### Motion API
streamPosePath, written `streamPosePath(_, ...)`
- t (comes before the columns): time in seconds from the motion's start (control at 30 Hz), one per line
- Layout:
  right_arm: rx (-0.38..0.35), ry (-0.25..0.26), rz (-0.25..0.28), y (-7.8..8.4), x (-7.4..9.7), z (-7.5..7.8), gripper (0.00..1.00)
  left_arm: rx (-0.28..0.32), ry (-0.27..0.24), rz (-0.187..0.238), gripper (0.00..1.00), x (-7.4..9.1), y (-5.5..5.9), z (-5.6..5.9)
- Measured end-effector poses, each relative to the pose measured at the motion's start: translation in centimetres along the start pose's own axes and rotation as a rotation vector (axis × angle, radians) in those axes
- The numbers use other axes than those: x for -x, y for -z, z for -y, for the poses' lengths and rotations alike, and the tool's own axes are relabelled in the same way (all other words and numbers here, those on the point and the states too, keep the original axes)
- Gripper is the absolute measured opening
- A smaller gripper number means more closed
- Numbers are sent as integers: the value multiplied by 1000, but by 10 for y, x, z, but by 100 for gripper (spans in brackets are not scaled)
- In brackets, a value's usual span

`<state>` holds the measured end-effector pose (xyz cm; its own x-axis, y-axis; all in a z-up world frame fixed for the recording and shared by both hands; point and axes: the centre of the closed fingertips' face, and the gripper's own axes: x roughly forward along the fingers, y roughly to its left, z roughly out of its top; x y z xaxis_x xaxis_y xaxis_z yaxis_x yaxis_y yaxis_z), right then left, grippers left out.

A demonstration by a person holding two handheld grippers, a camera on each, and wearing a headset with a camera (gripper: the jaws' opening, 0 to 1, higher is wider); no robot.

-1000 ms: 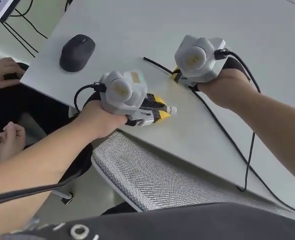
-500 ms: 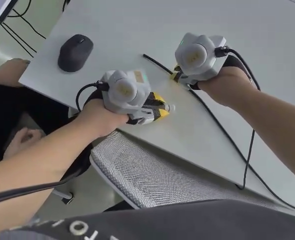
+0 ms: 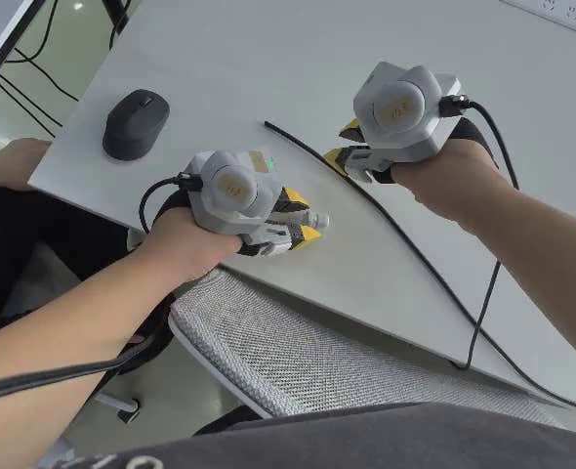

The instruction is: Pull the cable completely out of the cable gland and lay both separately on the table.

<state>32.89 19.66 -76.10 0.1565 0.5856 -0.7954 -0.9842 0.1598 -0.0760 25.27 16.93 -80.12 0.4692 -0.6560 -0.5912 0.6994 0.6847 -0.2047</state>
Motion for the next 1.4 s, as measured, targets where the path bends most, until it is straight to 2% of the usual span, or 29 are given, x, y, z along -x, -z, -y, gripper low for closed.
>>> streamPosePath(0.07, -3, 6, 11, 3, 2, 1, 19, 1, 0, -2, 29, 2, -1, 2)
streamPosePath(0.13, -10, 12, 29, 2, 11, 1, 20, -1, -2, 3, 30, 6, -4, 5)
streamPosePath(0.3, -76, 30, 93, 1, 27, 4, 20, 18, -5, 28, 38, 15, -15, 9)
streamPosePath(0.33, -109, 31, 109, 0, 34, 5, 21, 23, -5, 33, 39, 17, -18, 10)
streamPosePath(0.57, -185, 61, 171, 6, 72, 13, 27, 20, 1, 41, 46, 25, -27, 18)
streamPosePath(0.63, -220, 66, 210, 6, 85, 15, 29, 24, 8, 54, 47, 28, -33, 21)
streamPosePath(0.77, -244, 93, 283, 7, 112, 17, 32, 33, 11, 76, 49, 33, -42, 25)
streamPosePath(1.0, -328, 129, 326, 33, 147, 18, 37, 35, 21, 83, 52, 38, -51, 29)
streamPosePath(1.13, -381, 142, 348, 53, 165, 13, 43, 40, 17, 97, 58, 40, -58, 30)
streamPosePath(1.4, -472, 182, 371, 94, 193, 0, 49, 72, 17, 124, 60, 50, -70, 36)
